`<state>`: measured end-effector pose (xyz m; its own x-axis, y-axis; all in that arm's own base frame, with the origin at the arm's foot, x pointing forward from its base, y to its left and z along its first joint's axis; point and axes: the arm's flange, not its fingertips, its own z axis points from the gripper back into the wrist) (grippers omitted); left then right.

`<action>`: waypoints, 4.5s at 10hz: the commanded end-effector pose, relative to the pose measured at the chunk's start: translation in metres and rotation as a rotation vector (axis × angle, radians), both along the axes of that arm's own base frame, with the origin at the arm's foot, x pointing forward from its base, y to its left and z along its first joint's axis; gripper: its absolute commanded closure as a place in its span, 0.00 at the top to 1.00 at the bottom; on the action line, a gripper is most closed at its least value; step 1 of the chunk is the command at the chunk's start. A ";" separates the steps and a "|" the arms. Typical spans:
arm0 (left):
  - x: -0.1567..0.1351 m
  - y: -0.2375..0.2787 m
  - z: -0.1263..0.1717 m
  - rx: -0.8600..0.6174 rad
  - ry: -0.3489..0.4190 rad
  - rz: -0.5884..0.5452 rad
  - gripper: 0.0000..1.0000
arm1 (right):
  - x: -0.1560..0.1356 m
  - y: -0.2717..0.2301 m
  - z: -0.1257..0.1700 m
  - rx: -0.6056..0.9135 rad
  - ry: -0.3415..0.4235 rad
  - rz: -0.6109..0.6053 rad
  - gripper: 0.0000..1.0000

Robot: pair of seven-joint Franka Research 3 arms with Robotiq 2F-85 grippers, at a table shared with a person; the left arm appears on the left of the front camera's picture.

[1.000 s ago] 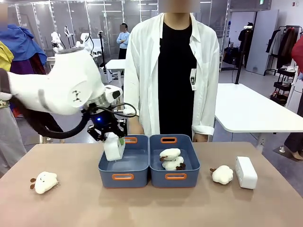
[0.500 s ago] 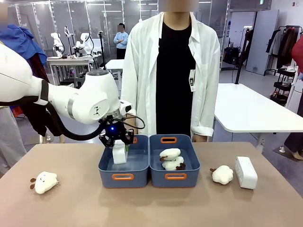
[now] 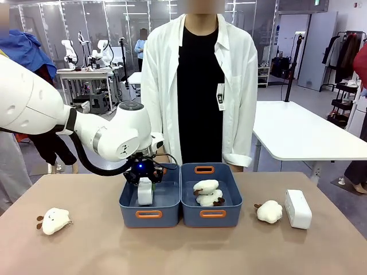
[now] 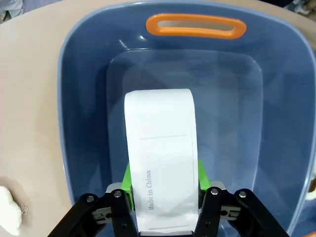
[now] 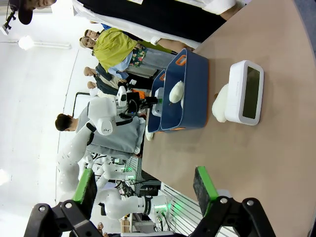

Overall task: Sort the digital clocks into the basket.
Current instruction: Pick up the Digital clock from the table and place it into the empty Plastic storage basket.

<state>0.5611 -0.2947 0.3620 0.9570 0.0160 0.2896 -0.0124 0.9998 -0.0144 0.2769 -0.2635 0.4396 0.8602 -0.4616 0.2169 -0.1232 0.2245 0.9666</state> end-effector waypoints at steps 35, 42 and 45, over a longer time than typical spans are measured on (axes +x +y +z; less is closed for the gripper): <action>-0.277 0.492 0.090 -1.343 -0.170 0.132 1.00 | -0.001 -0.001 0.003 0.003 -0.020 -0.001 1.00; -0.277 0.492 0.090 -1.343 -0.170 0.132 1.00 | 0.025 0.068 0.112 -0.571 0.154 0.208 1.00; -0.277 0.492 0.090 -1.343 -0.170 0.132 1.00 | -0.036 -0.017 0.106 -0.320 0.119 0.172 1.00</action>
